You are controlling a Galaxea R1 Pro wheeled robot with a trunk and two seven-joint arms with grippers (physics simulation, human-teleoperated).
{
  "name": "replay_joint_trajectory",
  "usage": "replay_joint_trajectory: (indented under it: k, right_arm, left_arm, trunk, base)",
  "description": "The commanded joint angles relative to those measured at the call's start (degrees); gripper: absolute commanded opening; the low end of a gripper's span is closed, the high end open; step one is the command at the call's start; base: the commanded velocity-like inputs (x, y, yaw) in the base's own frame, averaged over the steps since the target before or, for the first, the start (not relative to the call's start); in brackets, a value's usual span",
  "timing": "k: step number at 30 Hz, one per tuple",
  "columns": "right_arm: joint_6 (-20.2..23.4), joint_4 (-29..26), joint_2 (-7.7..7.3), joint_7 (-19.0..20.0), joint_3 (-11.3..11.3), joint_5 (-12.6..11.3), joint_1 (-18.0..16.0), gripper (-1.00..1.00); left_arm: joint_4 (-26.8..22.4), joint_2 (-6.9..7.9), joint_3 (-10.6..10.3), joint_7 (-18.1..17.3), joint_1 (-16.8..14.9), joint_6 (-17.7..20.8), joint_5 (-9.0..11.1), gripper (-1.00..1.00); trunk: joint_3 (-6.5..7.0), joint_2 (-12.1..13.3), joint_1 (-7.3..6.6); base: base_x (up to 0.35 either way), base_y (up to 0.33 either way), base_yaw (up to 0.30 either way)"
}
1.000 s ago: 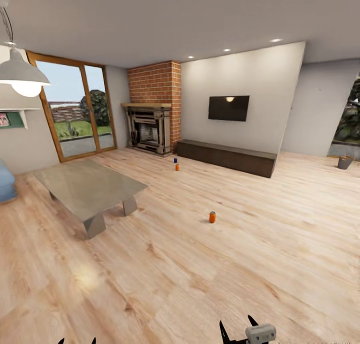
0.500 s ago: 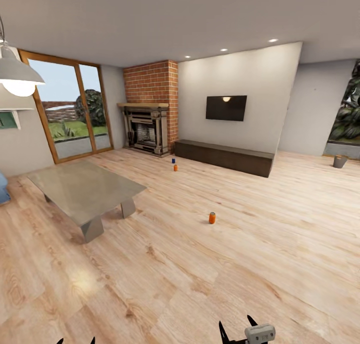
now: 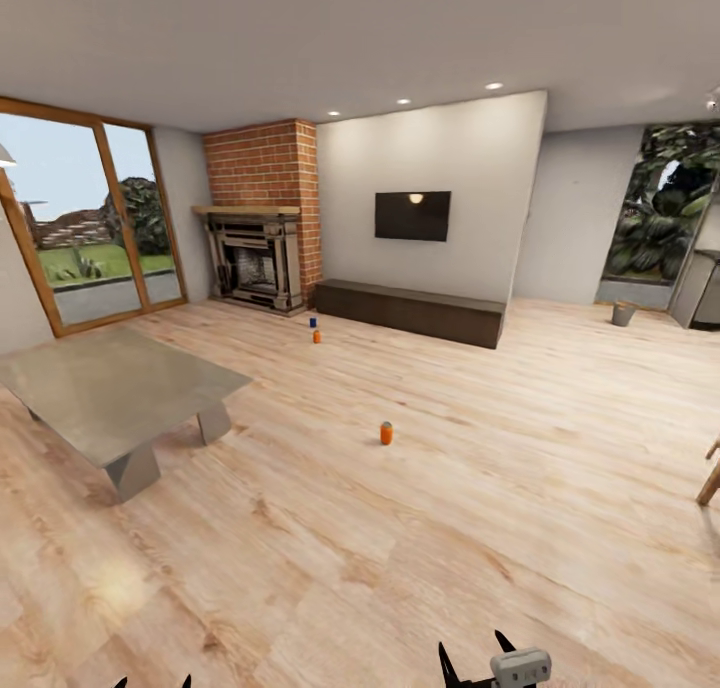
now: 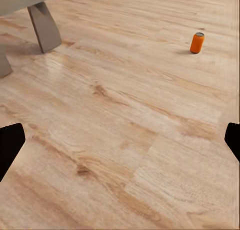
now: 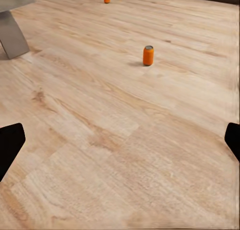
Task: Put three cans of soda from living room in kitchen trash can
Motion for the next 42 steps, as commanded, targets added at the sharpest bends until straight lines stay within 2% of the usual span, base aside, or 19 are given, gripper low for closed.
replay_joint_trajectory:
  k: [1,15,26,31,42]
  right_arm:
    - [0.0,0.0,0.0,0.0,-0.01,0.0,0.0,1.0]
    - [0.01,0.0,0.0,-0.02,-0.09,-0.22,0.0,1.0]
    - [0.01,-0.05,0.0,-0.05,-0.11,-0.32,0.0,1.0]
    - [0.05,-0.03,0.0,0.0,-0.19,-1.74,0.0,1.0]
    - [0.09,0.0,0.03,0.01,-0.2,-2.11,0.0,1.0]
  left_arm:
    - [0.0,0.0,0.0,0.0,0.0,0.0,0.0,1.0]
    - [0.0,0.02,0.01,-0.02,0.0,0.0,0.02,1.0]
    - [0.0,0.02,0.08,-0.07,0.0,-0.03,0.0,1.0]
    - [0.0,0.02,0.04,-0.07,0.0,-0.08,0.0,1.0]
    - [1.26,0.02,0.01,-0.07,0.0,-1.28,0.02,1.0]
  trunk:
    - [0.0,0.0,0.0]
    - [0.0,0.0,0.0]
    - [0.0,0.0,0.0]
    - [0.0,0.0,0.0]
    - [0.23,0.0,0.0]
  base:
    - [0.0,-0.28,-0.246]
    - [0.0,-0.256,-0.251]
    - [-0.001,-0.015,-0.251]
    - [-0.067,0.068,-0.251]
    - [-0.01,0.011,-0.252]
